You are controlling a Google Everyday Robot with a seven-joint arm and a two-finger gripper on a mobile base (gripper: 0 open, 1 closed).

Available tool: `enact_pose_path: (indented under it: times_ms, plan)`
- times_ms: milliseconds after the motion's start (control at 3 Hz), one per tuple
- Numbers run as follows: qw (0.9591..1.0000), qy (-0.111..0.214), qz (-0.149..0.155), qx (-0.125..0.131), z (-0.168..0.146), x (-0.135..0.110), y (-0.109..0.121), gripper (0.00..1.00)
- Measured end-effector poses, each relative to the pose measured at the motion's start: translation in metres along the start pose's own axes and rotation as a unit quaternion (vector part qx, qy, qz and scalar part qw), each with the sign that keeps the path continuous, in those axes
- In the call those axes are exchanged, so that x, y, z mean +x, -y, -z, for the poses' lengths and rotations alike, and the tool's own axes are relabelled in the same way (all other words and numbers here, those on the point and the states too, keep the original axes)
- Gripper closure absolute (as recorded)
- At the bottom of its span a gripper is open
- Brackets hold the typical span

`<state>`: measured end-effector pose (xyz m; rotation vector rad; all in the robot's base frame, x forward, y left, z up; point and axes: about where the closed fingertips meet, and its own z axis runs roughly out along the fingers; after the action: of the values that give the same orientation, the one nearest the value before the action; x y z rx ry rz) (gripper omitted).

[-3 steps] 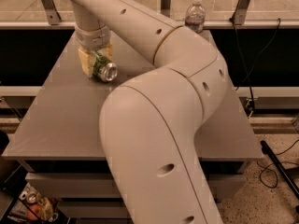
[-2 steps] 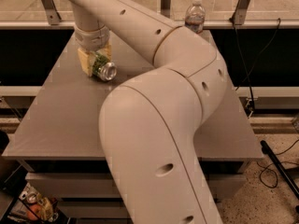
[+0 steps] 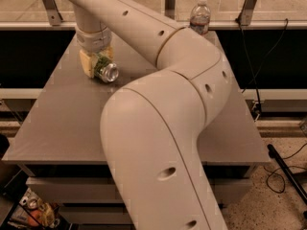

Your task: Place green can upright

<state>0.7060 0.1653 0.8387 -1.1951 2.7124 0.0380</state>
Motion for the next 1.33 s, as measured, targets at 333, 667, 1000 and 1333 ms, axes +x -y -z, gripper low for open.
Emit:
enact_pose_path:
  times_ms: [333,667,1000,1333]
  plan:
    - [1.0,0.004,0.0,0.002,-0.001,-0.001,0.001,1.0]
    - [1.0,0.006,-0.001,0.004,0.0,0.0,0.002,1.0]
    - [0.9995,0.02,-0.008,0.024,0.02,0.012,0.01,1.0]
    - [0.9978,0.038,-0.023,0.048,0.045,0.032,0.019,1.0]
